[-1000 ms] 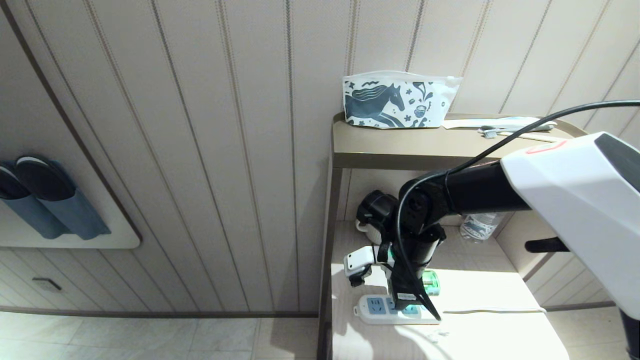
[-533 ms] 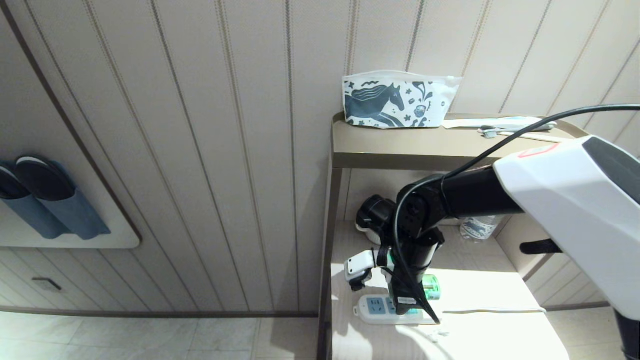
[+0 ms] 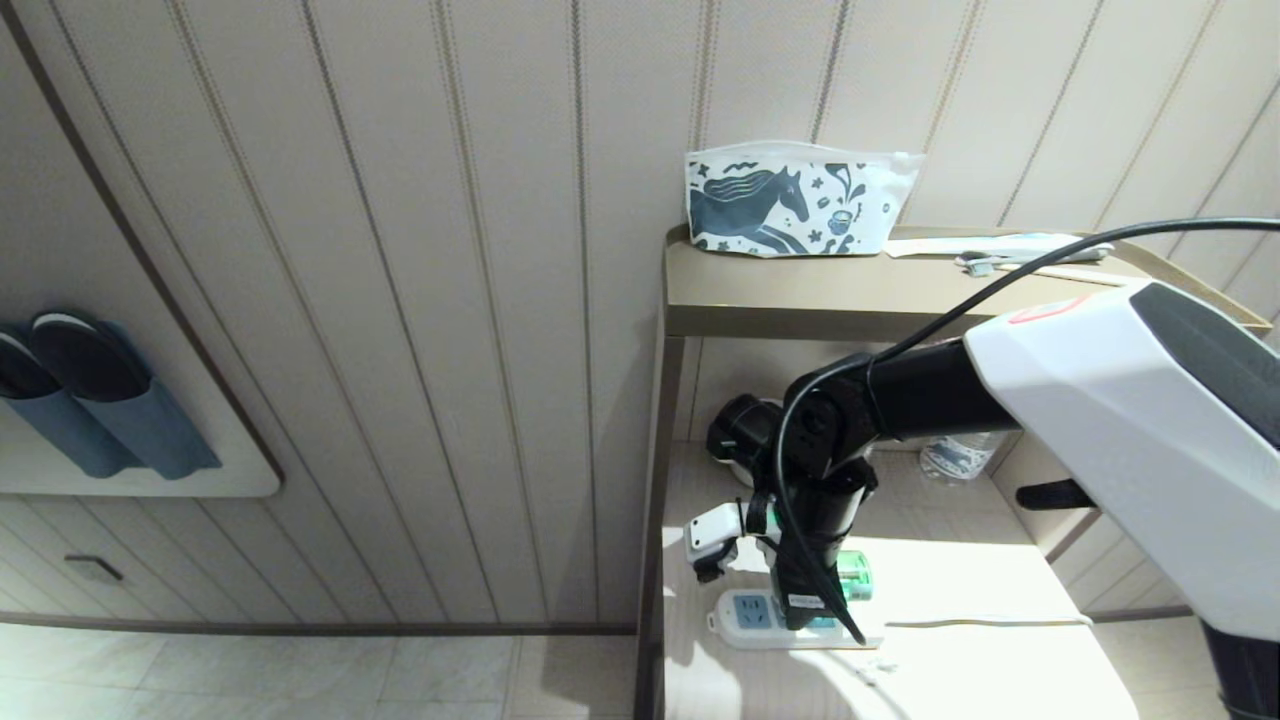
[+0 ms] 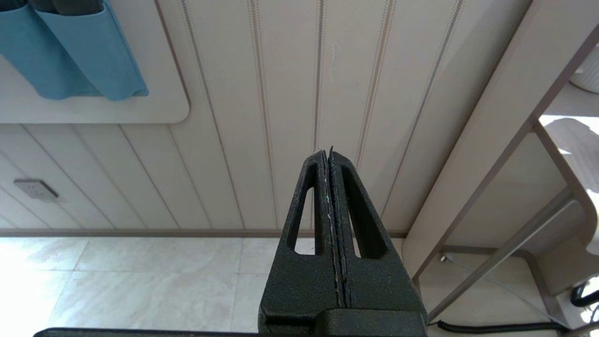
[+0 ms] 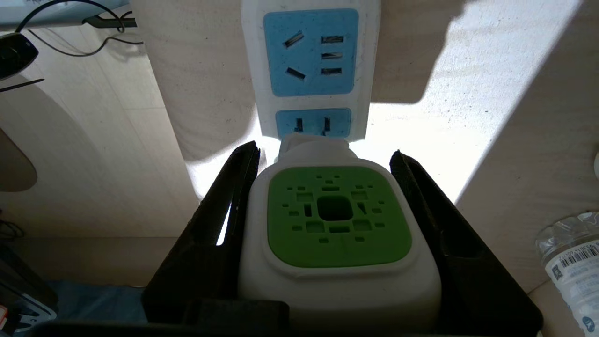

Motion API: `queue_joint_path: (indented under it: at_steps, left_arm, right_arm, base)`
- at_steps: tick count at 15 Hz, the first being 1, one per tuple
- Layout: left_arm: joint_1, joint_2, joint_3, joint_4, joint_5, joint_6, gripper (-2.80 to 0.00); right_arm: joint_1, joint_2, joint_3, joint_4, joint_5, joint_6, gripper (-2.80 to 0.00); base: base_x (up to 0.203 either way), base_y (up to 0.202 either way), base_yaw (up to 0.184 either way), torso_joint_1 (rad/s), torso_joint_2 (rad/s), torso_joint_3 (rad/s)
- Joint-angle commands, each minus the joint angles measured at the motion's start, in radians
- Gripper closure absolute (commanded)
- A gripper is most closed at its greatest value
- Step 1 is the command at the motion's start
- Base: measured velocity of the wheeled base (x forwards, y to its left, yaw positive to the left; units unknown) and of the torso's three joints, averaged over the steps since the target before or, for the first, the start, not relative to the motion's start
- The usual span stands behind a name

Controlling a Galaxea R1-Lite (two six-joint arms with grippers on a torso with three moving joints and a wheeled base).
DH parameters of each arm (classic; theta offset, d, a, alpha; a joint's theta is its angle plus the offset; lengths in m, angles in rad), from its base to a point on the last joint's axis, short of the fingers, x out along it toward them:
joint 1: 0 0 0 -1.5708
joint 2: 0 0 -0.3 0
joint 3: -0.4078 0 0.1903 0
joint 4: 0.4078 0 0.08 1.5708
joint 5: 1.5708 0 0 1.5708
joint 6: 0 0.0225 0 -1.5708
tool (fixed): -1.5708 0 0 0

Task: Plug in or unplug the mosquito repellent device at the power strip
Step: Insert the plug into the socket

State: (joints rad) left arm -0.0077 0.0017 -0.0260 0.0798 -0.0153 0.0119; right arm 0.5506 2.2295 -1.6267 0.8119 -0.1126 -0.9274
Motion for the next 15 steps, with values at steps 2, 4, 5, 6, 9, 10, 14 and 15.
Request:
queue_joint_path:
  at_steps: [2,4,5,6,9,10,14,15]
  left_arm:
    - [0.000,0.001,0.000,0.000,0.000,0.000,0.00]
    - [0.000,0.001,0.000,0.001,0.000,0.000,0.00]
    - [0.000,0.000,0.000,0.000,0.000,0.000,0.00]
    - [0.000,0.001,0.000,0.000,0.001,0.000,0.00]
    - [0.000,0.001,0.000,0.000,0.000,0.000,0.00]
    - [0.000,0.001,0.000,0.001,0.000,0.000,0.00]
    - [0.000,0.001,0.000,0.000,0.000,0.000,0.00]
    - [0.000,0.000,0.000,0.001,0.000,0.000,0.00]
  right_arm:
    - [0.000,0.034,-0.050,0.006,-0.001,-0.007,0.00]
    - [0.000,0.052,-0.081,0.008,-0.001,-0.011,0.00]
    - [0.000,0.058,-0.088,0.010,-0.001,-0.014,0.00]
    - [0.000,0.059,-0.088,0.015,-0.001,-0.014,0.00]
    - [0.000,0.051,-0.075,0.016,-0.001,-0.017,0.00]
    - [0.000,0.047,-0.073,0.016,-0.001,-0.016,0.00]
    - [0.000,0.037,-0.061,0.017,-0.003,-0.011,0.00]
    - [0.000,0.027,-0.047,0.016,-0.004,-0.011,0.00]
  base:
    - [0.000,0.000,0.000,0.000,0.00,0.000]
    - [0.000,0.000,0.000,0.000,0.00,0.000]
    - [0.000,0.000,0.000,0.000,0.00,0.000]
    - [0.000,0.000,0.000,0.000,0.00,0.000]
    - [0.000,0.000,0.000,0.000,0.00,0.000]
    - [0.000,0.000,0.000,0.000,0.00,0.000]
    - [0.000,0.000,0.000,0.000,0.00,0.000]
    - [0.000,0.000,0.000,0.000,0.00,0.000]
